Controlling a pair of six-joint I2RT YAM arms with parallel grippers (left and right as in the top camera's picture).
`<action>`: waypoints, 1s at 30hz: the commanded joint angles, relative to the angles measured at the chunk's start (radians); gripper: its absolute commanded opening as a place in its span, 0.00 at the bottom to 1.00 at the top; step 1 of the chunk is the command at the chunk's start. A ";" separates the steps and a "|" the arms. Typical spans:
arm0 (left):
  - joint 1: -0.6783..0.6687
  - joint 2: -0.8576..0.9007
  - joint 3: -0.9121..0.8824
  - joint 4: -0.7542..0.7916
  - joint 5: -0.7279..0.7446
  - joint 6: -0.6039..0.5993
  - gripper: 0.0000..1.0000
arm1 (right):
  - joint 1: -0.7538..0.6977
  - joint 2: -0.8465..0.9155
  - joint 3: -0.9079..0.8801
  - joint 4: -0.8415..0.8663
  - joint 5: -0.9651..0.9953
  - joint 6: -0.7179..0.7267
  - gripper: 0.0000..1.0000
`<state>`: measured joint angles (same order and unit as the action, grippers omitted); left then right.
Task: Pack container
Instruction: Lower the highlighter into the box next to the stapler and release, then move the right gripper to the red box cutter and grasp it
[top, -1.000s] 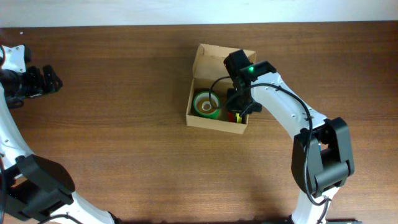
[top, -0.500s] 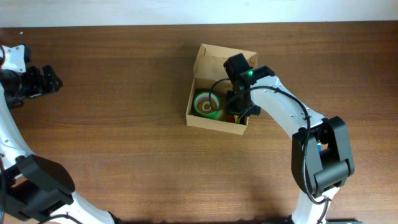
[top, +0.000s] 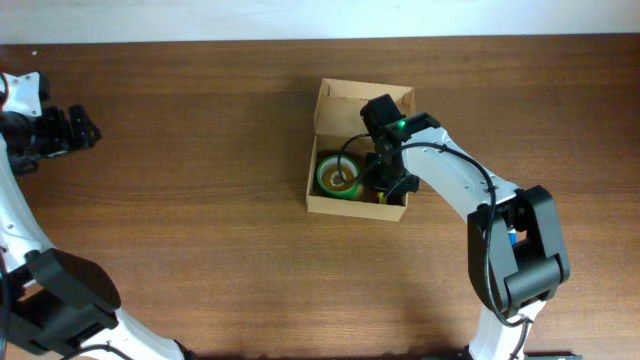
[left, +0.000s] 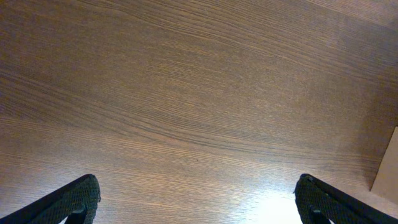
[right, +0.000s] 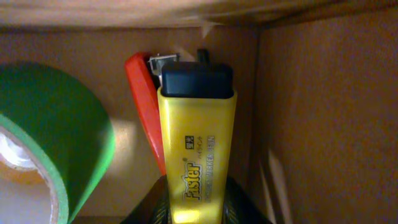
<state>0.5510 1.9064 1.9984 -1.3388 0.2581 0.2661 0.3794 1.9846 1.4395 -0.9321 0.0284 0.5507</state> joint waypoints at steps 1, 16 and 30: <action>0.000 -0.003 -0.005 0.000 0.011 0.013 1.00 | 0.001 -0.032 -0.008 0.007 0.003 0.005 0.28; 0.000 -0.003 -0.005 0.000 0.011 0.013 1.00 | -0.001 -0.039 0.018 0.025 0.006 -0.097 0.36; 0.000 -0.003 -0.005 0.000 0.011 0.013 1.00 | -0.001 -0.087 0.348 -0.156 0.029 -0.293 0.36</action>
<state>0.5510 1.9064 1.9984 -1.3388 0.2584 0.2661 0.3794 1.9652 1.6882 -1.0492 0.0296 0.3267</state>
